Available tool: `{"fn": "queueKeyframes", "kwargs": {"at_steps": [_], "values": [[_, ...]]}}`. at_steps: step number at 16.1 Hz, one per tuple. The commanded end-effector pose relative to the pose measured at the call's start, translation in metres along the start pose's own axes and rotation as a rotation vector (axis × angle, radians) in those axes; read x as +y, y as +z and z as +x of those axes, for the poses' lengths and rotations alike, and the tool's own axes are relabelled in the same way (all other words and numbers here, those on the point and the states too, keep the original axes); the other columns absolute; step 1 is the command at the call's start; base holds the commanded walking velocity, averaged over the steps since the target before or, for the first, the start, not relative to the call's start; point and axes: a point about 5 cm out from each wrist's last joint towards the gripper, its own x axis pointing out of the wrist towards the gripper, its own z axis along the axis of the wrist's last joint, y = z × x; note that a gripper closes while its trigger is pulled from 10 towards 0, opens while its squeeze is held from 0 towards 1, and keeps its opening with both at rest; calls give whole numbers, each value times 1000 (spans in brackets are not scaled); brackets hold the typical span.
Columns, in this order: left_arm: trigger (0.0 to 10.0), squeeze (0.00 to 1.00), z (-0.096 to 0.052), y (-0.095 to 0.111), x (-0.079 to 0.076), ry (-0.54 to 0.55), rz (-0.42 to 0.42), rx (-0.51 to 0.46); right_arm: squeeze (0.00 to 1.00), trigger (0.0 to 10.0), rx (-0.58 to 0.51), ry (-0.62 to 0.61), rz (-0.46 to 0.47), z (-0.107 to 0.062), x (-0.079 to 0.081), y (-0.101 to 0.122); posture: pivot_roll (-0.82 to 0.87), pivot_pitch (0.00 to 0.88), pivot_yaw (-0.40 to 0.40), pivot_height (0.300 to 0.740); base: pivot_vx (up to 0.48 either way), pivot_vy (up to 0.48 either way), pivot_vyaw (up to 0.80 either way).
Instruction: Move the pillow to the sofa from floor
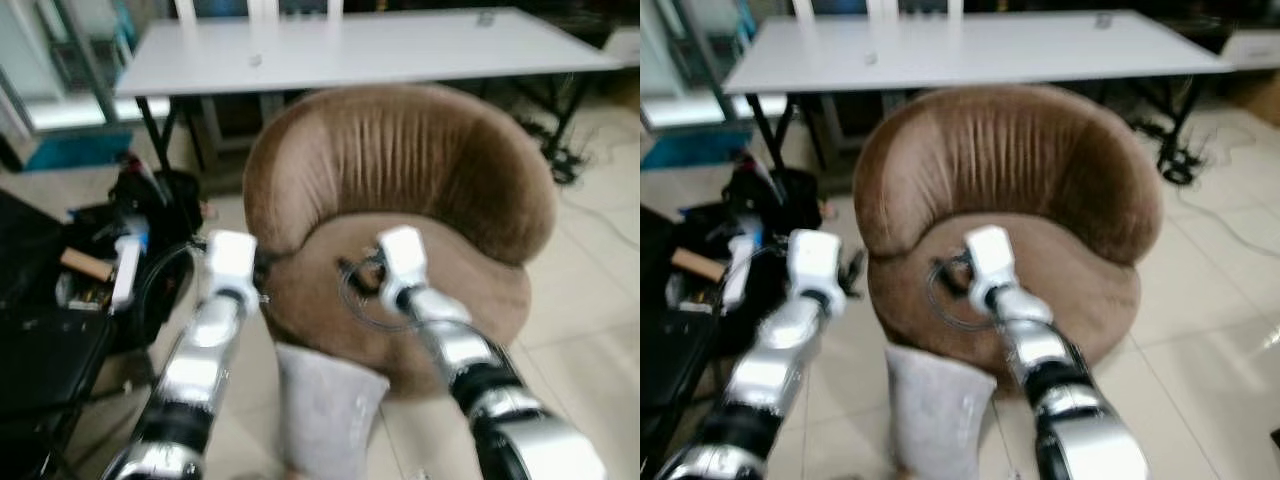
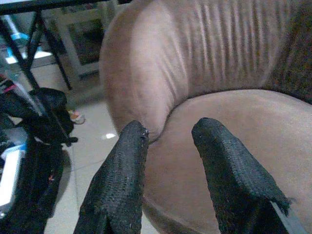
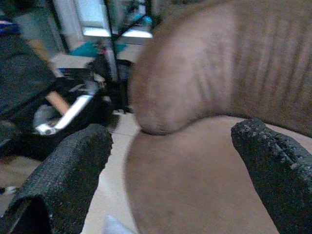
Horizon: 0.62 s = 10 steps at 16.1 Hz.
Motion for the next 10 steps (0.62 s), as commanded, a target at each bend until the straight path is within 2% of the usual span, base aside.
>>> {"fn": "queueKeyframes", "kwargs": {"at_steps": [1, 2, 10], "values": [[10000, 0, -1, 0, 15, 70, 46, 9, 0, 10000, -2, 24, 2, 4, 9, 2, 15, 0, 1, 740, 0, 0, 0], [10000, 0, -1, -1, 17, 84, 70, 9, 0, 10000, -1, 24, 3, 4, 9, 2, 14, 0, 2, 740, 0, 0, 0], [10000, 0, 0, -4, 16, 70, 66, 25, 0, 10000, 12, 12, -9, 3, 4, 2, 13, 0, 4, 740, 0, 0, 0]]}}
